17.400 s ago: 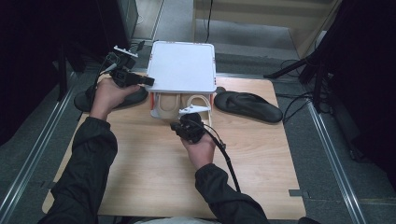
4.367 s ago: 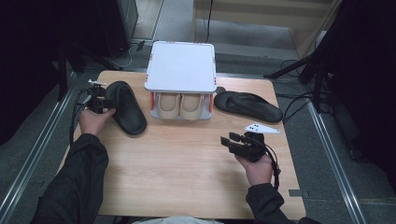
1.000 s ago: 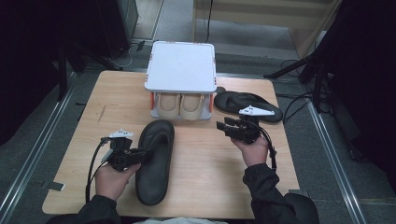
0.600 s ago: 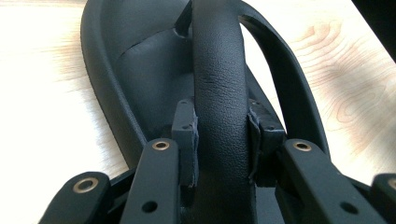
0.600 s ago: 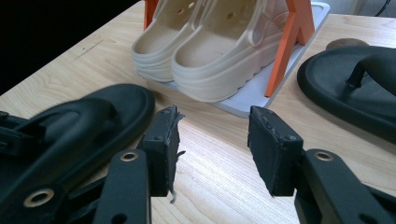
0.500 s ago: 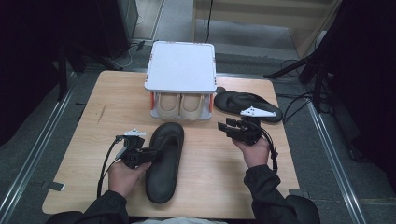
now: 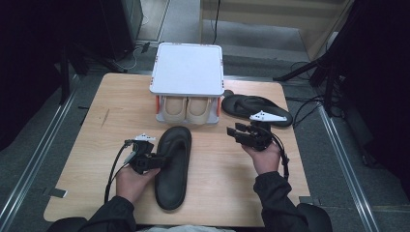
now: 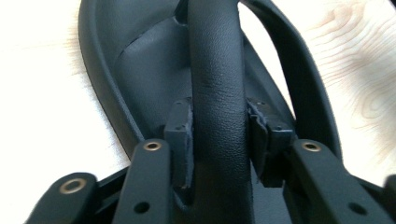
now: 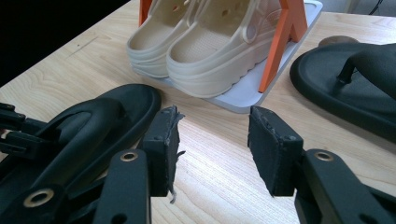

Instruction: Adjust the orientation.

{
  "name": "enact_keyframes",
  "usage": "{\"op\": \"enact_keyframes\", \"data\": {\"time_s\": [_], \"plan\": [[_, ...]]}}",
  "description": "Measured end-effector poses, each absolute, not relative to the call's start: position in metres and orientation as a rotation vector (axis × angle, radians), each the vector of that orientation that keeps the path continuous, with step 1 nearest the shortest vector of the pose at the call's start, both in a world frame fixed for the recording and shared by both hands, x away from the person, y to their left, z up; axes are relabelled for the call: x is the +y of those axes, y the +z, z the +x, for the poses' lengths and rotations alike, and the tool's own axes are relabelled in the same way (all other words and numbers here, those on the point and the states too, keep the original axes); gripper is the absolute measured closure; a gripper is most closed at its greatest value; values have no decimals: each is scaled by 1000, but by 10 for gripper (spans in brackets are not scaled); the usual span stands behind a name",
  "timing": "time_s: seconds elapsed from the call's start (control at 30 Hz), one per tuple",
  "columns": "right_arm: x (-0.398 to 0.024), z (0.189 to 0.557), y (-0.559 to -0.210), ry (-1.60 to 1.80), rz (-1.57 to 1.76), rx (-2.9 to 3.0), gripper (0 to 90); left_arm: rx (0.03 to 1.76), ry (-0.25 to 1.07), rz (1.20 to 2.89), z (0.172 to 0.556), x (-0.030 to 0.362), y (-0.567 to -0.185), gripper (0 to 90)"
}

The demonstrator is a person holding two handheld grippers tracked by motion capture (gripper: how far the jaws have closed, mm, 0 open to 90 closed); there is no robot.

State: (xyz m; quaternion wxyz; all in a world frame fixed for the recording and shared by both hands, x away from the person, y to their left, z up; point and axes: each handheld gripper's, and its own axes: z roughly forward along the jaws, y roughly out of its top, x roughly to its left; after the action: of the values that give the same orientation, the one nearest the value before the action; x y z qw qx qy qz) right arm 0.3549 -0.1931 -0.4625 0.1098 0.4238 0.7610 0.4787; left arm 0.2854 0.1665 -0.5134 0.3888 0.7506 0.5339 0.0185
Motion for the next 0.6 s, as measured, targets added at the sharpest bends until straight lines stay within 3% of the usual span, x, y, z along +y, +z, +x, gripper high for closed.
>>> {"op": "enact_keyframes", "data": {"time_s": [0.6], "plan": [[-205,358,-460,1419,1272,2236,534,1325,50,1896,283,192,-481,479]]}}
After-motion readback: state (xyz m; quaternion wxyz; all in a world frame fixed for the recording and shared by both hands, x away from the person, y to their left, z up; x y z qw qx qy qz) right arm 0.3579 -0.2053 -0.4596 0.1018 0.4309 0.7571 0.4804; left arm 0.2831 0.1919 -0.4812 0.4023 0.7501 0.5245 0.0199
